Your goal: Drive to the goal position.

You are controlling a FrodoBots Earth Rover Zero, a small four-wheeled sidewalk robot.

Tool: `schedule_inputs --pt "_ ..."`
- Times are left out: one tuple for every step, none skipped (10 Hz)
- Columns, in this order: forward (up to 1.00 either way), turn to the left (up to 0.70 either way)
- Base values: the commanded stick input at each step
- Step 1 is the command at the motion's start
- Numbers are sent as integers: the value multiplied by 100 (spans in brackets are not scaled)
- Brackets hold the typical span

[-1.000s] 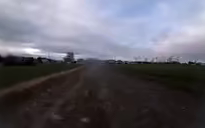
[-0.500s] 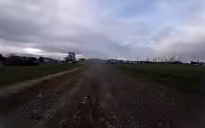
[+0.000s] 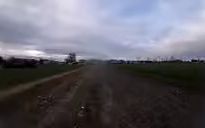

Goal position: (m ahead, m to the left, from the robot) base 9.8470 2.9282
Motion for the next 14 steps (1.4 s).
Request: schedule_inputs --pt "85 -34" --pt "85 -34" --pt "85 0" --pt "85 0" --pt "85 -22" --pt "85 -9" --pt "85 0" --pt "85 0" --pt "85 0" --pt "85 0" --pt "85 0" --pt "85 0" --pt "85 0" --pt "85 0"
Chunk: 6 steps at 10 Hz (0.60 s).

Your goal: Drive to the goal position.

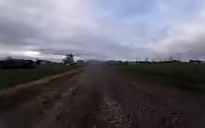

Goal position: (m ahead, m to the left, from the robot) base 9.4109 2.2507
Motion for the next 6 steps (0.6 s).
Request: schedule_inputs --pt "85 0" --pt "85 0" --pt "85 0" --pt "85 0" --pt "85 0" --pt "85 0"
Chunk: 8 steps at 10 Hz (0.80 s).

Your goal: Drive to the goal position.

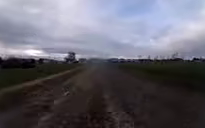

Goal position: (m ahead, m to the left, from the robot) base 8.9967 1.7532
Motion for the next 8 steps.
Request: schedule_inputs --pt "85 0" --pt "85 0" --pt "85 0" --pt "85 0" --pt "85 0" --pt "85 0" --pt "85 0" --pt "85 0"
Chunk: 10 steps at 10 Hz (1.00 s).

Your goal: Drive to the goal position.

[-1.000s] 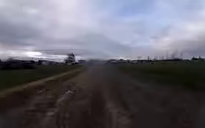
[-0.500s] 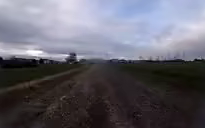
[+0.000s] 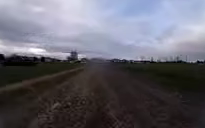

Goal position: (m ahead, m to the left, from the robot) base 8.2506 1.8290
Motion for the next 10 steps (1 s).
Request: schedule_inputs --pt "85 0" --pt "85 0" --pt "85 0" --pt "85 0" --pt "85 0" --pt "85 0" --pt "85 0" --pt "85 0" --pt "85 0" --pt "85 0"
